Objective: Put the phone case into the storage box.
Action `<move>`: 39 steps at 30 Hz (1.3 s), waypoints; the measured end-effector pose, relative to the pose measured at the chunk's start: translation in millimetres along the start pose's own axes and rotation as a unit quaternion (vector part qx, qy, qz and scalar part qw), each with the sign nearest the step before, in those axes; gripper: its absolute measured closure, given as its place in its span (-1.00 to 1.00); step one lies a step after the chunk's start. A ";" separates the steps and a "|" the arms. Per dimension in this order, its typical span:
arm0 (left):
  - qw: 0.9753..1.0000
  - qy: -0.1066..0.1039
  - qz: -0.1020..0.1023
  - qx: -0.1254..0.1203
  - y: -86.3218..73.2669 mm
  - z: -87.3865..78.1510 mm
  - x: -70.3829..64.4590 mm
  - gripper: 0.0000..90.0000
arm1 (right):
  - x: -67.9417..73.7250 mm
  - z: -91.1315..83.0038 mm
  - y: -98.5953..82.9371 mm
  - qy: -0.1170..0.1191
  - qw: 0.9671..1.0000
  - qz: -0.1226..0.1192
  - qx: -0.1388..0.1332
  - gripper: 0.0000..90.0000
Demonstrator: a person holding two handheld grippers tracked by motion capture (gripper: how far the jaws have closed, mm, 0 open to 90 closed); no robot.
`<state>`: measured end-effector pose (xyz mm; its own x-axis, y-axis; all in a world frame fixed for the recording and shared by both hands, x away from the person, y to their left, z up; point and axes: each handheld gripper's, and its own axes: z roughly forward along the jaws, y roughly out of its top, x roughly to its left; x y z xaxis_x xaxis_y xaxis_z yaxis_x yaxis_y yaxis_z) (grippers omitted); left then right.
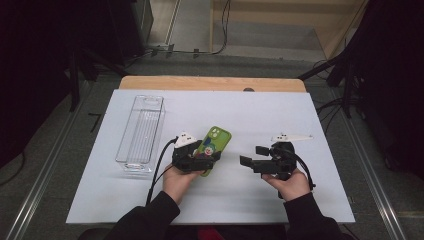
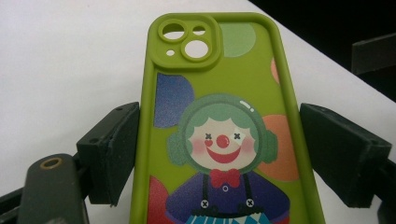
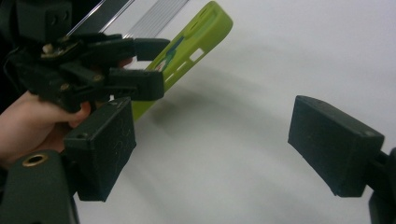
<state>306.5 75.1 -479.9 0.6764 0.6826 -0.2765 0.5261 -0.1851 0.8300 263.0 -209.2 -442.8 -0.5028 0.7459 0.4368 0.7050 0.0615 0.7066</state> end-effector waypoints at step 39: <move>0.998 0.001 -0.022 -0.061 -18.0 9.0 -17.2 -0.63 | -0.4 28.4 34.7 0.011 1.000 0.023 -0.010 -0.69</move>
<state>290.1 60.3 -494.5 0.6530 0.6898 -0.3128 0.4888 -0.0682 0.8698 301.8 -188.5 -434.3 -0.4815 0.7329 0.4806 0.7168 0.0138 0.6972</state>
